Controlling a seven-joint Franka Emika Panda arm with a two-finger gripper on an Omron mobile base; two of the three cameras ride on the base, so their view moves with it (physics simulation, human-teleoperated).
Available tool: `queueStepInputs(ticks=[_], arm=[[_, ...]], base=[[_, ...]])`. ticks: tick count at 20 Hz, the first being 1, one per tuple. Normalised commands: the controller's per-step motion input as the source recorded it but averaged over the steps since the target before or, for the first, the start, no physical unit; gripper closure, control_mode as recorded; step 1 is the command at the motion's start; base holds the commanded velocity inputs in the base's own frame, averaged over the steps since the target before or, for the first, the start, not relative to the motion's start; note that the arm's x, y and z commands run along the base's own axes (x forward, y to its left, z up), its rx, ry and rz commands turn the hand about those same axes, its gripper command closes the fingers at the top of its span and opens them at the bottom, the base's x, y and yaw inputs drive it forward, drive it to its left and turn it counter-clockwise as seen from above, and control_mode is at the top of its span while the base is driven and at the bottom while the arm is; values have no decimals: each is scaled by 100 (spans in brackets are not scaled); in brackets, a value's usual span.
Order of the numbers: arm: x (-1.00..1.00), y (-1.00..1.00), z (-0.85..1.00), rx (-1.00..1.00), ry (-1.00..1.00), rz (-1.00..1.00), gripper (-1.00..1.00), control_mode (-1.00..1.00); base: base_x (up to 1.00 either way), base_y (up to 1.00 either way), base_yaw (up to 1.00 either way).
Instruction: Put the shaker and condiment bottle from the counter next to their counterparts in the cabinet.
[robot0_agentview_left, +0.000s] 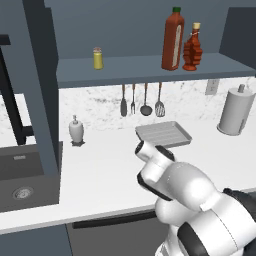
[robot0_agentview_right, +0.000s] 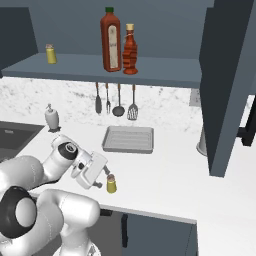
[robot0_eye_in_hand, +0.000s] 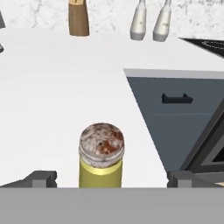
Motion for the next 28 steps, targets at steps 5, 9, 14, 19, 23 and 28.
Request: queueStepInputs(ticks=[5,9,14,19,23,28], arm=[[1,-20,-22,0,0,0,-100,-100],[0,-25,-12,0,0,0,-100,-100],[0,-26,-10,1,0,0,-100,-100],[3,-2,-21,0,9,0,100,-100],[0,-7,-2,0,0,4,100,-100],[-13,-28,25,0,-4,25,100,-100]], base=[[0,0,0],[0,0,0],[0,0,0],[0,0,0],[0,0,0],[0,0,0]])
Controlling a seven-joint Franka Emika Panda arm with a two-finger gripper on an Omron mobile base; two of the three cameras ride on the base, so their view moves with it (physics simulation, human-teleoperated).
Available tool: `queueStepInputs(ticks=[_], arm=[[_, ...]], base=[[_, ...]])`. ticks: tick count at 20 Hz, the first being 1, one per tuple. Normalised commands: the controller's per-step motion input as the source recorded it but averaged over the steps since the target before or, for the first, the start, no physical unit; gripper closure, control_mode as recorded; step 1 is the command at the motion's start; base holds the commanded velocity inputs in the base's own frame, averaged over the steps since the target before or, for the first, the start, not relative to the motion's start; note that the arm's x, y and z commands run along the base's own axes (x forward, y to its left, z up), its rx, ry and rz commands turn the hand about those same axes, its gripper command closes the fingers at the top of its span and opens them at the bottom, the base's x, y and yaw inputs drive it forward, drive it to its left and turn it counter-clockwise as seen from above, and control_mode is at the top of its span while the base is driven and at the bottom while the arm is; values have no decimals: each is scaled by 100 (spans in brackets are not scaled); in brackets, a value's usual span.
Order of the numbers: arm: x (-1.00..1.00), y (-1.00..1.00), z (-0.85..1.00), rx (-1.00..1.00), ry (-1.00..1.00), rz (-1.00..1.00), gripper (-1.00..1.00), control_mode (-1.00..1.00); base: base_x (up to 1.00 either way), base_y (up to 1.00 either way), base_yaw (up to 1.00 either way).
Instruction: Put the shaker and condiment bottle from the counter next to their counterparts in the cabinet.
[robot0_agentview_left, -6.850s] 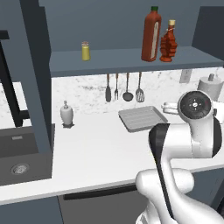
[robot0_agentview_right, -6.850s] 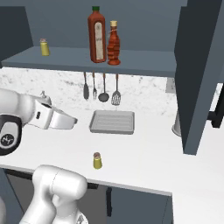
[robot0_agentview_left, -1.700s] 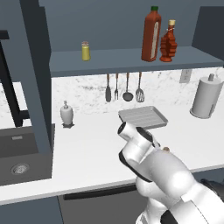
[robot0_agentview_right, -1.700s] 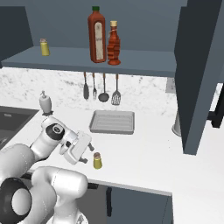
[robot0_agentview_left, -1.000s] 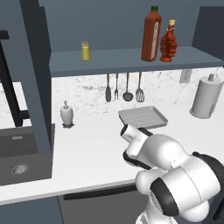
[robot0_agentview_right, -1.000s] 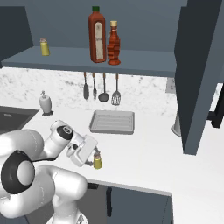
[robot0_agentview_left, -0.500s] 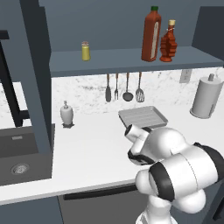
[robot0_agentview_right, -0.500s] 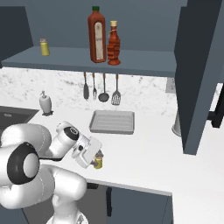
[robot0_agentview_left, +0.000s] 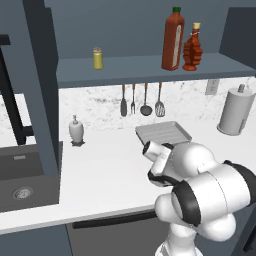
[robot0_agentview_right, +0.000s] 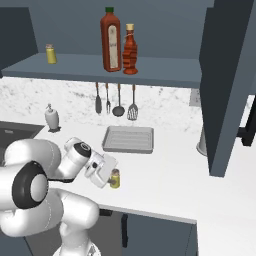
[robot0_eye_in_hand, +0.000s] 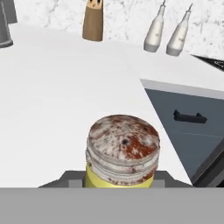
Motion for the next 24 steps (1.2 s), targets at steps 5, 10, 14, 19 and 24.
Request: queueStepInputs(ticks=[5,10,14,19,24], arm=[[-22,-6,27,0,-5,33,100,-100],[-26,0,33,0,-11,38,100,-100],[-31,0,42,0,-13,39,100,-100],[-23,1,39,0,-11,38,100,-100],[-12,10,34,0,-10,36,100,-100]], base=[[0,0,0],[0,0,0],[0,0,0],[0,0,0],[0,0,0]])
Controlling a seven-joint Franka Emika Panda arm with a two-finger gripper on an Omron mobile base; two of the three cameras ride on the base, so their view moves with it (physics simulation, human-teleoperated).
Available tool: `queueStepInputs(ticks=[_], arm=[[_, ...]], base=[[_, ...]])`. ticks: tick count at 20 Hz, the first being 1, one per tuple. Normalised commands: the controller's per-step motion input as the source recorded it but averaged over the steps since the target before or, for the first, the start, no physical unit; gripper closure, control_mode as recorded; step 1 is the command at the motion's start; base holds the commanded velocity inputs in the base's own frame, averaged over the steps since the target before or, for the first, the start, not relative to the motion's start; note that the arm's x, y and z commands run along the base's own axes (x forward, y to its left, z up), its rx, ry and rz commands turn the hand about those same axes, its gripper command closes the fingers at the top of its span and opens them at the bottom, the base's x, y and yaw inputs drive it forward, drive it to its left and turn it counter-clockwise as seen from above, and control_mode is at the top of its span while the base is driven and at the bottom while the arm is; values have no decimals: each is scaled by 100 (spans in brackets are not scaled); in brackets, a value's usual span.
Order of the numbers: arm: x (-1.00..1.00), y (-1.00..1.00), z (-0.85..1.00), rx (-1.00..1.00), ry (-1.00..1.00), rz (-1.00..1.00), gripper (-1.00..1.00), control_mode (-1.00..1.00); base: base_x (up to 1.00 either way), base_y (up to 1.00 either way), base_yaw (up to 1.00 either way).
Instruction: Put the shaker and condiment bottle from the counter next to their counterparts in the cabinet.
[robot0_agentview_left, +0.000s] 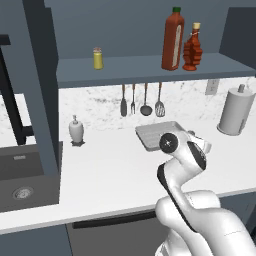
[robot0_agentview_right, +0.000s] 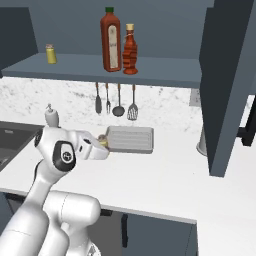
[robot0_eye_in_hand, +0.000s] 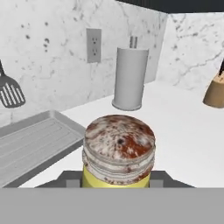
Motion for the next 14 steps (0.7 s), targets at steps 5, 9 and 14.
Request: queueStepInputs(ticks=[5,9,14], arm=[[-5,20,41,0,-10,34,100,-100],[-26,18,42,0,-16,33,100,-100],[-34,13,44,0,-20,32,100,-100]], base=[[0,0,0],[0,0,0],[0,0,0]])
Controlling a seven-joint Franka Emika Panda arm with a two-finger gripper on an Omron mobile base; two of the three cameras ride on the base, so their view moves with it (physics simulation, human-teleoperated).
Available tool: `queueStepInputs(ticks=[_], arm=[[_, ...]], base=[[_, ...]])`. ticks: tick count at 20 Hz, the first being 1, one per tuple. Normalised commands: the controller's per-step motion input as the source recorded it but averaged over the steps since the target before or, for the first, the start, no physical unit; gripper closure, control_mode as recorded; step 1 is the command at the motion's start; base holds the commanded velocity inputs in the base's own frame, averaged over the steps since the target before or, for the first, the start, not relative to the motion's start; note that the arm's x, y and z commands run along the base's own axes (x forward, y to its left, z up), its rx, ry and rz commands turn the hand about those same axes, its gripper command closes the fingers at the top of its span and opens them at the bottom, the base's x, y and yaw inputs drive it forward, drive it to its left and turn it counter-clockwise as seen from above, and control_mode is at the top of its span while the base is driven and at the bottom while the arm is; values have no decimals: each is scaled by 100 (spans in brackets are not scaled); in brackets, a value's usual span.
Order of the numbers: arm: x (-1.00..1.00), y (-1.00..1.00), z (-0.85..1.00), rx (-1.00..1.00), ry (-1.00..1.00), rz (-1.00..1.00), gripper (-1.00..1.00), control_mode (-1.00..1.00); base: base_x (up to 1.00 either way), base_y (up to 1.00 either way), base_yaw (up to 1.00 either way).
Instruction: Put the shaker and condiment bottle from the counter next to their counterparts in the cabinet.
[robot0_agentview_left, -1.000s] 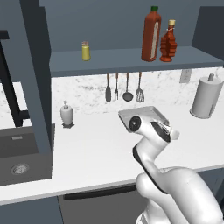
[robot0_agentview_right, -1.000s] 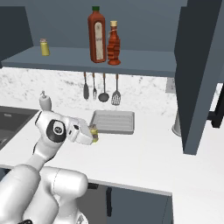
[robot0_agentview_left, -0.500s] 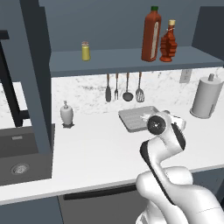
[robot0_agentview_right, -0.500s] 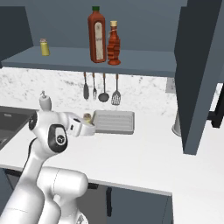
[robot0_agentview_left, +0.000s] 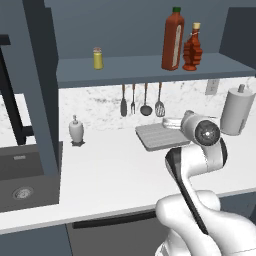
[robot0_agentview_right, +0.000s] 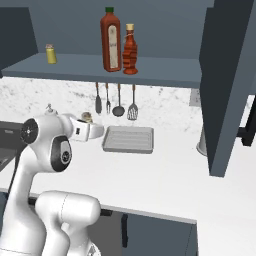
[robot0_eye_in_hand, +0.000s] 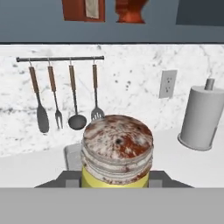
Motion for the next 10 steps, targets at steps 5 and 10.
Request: queueStepInputs(ticks=[5,10], arm=[[-37,13,44,-1,-23,32,100,-100],[-23,12,52,0,-15,30,100,-100]], base=[[0,0,0],[0,0,0]])
